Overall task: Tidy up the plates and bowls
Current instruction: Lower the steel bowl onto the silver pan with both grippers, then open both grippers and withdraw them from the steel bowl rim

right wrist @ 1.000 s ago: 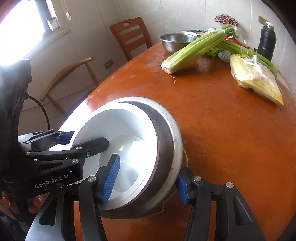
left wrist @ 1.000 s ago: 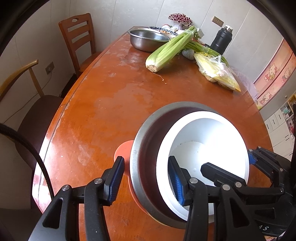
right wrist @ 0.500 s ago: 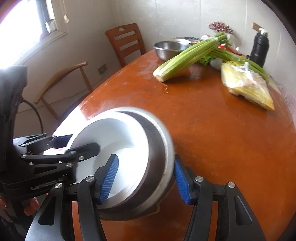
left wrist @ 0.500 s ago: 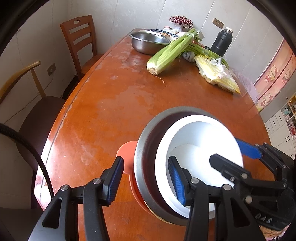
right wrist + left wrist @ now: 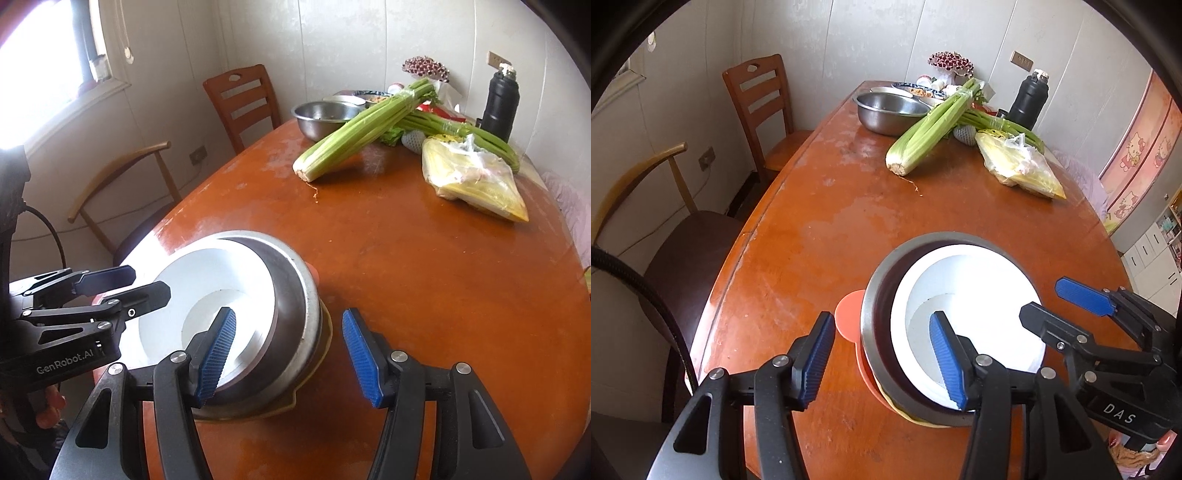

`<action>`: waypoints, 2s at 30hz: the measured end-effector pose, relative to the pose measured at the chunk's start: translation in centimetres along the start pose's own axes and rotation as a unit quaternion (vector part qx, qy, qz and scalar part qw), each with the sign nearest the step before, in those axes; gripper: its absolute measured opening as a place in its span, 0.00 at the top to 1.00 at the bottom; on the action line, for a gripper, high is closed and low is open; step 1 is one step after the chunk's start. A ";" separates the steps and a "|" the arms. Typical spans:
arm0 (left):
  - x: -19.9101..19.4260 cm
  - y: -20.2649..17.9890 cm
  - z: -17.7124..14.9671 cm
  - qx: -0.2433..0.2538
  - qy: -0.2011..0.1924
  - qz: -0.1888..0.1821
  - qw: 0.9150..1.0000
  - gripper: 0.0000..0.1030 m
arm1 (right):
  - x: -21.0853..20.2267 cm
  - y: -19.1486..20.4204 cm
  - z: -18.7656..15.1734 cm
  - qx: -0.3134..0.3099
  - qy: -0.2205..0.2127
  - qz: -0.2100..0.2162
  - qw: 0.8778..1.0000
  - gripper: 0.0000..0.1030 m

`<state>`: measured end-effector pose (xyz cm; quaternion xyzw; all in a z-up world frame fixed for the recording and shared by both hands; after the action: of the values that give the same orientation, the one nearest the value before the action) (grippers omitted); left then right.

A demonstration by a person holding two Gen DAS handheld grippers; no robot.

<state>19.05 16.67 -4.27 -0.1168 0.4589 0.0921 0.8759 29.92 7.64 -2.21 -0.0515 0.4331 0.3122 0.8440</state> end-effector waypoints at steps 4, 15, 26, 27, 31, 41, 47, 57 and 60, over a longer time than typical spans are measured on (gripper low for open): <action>-0.5 -0.4 -0.2 0.002 -0.006 0.000 1.000 0.48 | -0.8 0.0 -0.2 -0.001 -0.008 -0.002 1.000 0.40; -2.0 -2.0 -1.0 0.015 -0.022 -0.001 1.000 0.45 | -3.2 -0.2 -0.8 0.004 -0.036 -0.013 0.999 0.39; -0.4 -0.6 -1.7 -0.028 0.000 -0.023 0.999 0.43 | -3.3 0.2 -2.1 0.003 -0.030 -0.014 0.999 0.39; -0.1 -0.5 -1.7 -0.028 0.003 -0.024 0.999 0.43 | -3.2 0.3 -2.1 0.004 -0.029 -0.012 0.999 0.39; 1.3 -0.4 -1.6 -0.029 0.016 -0.026 0.999 0.43 | -2.3 0.5 -1.8 0.006 -0.024 -0.007 1.000 0.39; 3.6 -1.8 -2.0 -0.016 0.047 -0.055 0.997 0.43 | -0.5 0.5 -1.6 -0.002 -0.007 -0.009 1.000 0.38; 4.0 -2.7 -2.0 -0.003 0.049 -0.047 0.998 0.43 | -0.1 -0.1 -1.7 -0.005 -0.002 -0.014 1.000 0.38; 4.4 -4.5 -1.5 0.012 0.052 -0.046 0.998 0.42 | -0.3 -1.7 -2.0 0.001 -0.001 -0.019 1.000 0.37; 4.5 -5.1 -1.4 0.018 0.053 -0.045 0.997 0.42 | -0.6 -2.4 -2.0 0.005 -0.002 -0.023 1.000 0.37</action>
<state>21.88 11.61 -8.09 -0.1261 0.5005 0.0378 0.8557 29.61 4.73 -3.45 -0.0563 0.4318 0.2909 0.8519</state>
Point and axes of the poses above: each gripper's, at about its wrist camera, not at the fingertips, and x roughly the way its jaws point, y to its left, z to its top, the point moved 9 cm from there along x, roughly the way its jaws point, and after that the axes turned 3 degrees about z, right-handed, at the moved point
